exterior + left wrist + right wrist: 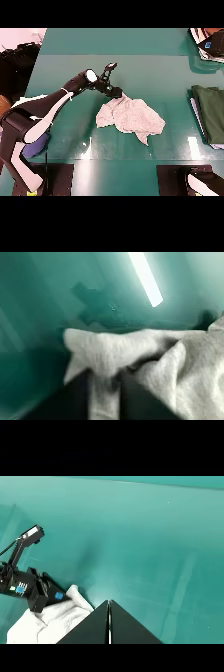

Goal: Fold the shirts.

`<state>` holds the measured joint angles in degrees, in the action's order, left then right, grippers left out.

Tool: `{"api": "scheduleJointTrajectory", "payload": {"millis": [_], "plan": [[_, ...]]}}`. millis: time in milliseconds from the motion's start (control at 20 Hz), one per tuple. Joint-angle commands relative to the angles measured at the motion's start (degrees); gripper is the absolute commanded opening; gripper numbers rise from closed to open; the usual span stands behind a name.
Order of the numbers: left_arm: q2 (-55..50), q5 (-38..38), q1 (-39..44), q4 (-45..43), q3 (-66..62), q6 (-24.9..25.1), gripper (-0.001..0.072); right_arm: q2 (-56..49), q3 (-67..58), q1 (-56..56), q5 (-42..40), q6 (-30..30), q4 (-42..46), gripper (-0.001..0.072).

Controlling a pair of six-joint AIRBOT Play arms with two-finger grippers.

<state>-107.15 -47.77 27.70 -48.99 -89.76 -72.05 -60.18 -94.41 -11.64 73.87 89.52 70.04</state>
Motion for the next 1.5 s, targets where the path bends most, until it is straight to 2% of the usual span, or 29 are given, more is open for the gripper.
{"api": "scheduleJointTrajectory", "payload": {"millis": [0,200,400,450,500,550,850,1000,1150,1200,1250,1300,1350,1450], "plan": [[0.24,0.09,-0.85,0.09,-0.44,-0.2,0.0026,-0.07,0.0,-0.02,1.79,0.0,0.13,0.0013],[5.73,-3.69,-7.89,-0.9,-1.4,-2.54,0.0025,-1.14,0.02,-0.04,4.35,0.0,0.61,0.0013],[13.9,-7.61,-15.08,-3.04,-1.42,-2.4,0.0025,-7.63,0.72,-1.62,8.74,0.0,0.37,0.0015],[15.23,-8.7,-16.02,-4.31,-1.42,-2.34,0.0026,-9.42,2.34,-2.99,7.65,0.0,-0.09,0.0064],[16.26,-9.51,-16.39,-5.9,-1.42,-2.32,0.0026,-11.41,4.81,-5.05,5.51,0.0,0.0,0.037],[17.14,-10.19,-16.46,-7.3,-1.44,-2.32,0.0026,-13.62,7.56,-7.06,3.21,0.02,-0.26,0.055],[18.16,-14.84,-16.46,-7.69,-1.49,-2.47,0.0026,-27.91,17.64,-14.19,-19.41,-0.04,-18.69,0.0549],[18.16,-15.78,-16.44,-7.72,-1.49,-2.47,0.0026,-35.06,16.48,-17.46,-23.76,-2.08,-25.66,0.0549],[18.16,-15.85,-16.44,-7.72,-1.49,-2.47,0.0025,-42.16,10.91,-19.96,-23.74,-2.01,-25.35,0.0542],[18.16,-16.04,-16.44,-7.74,-1.49,-2.47,0.0026,-44.11,8.87,-20.15,-23.65,-1.99,-25.33,0.048],[18.16,-16.28,-16.44,-7.78,-1.49,-2.47,0.0025,-45.81,6.97,-20.33,-23.06,-2.01,-25.27,0.0346],[18.18,-16.55,-16.46,-7.91,-1.51,-2.47,0.0025,-46.9,5.42,-20.35,-22.58,-2.03,-24.46,0.0151],[18.32,-16.61,-16.46,-8.66,-1.51,-2.47,0.0026,-47.15,4.28,-20.24,-21.84,-2.01,-22.84,0.0014],[19.47,-16.5,-16.57,-12.63,-2.05,-2.51,0.0025,-45.55,2.27,-19.34,-19.26,-1.88,-17.51,0.0012]]}}
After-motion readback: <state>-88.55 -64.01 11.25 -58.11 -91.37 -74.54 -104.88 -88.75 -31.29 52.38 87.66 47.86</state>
